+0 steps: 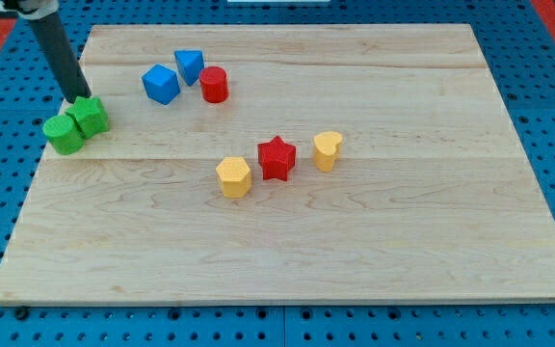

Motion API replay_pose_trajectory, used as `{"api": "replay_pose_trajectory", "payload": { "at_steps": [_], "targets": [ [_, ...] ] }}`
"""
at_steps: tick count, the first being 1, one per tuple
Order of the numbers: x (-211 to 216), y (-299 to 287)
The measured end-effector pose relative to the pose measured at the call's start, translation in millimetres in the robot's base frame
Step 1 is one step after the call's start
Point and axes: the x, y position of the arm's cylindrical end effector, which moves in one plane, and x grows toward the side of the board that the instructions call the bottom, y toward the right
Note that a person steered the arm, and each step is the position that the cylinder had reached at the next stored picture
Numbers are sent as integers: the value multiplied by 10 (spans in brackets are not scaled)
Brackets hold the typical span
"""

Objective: Point your arm closer to the green circle

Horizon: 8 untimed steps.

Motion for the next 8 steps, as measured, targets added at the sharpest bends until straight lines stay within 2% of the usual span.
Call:
{"api": "replay_pose_trajectory", "payload": {
  "at_steps": [2, 3, 4, 5, 6, 7, 8],
  "targets": [
    [317, 464],
    [-151, 115],
    [-202, -371],
    [79, -386],
    [629, -389],
    [644, -388],
    [874, -384]
  ]
}}
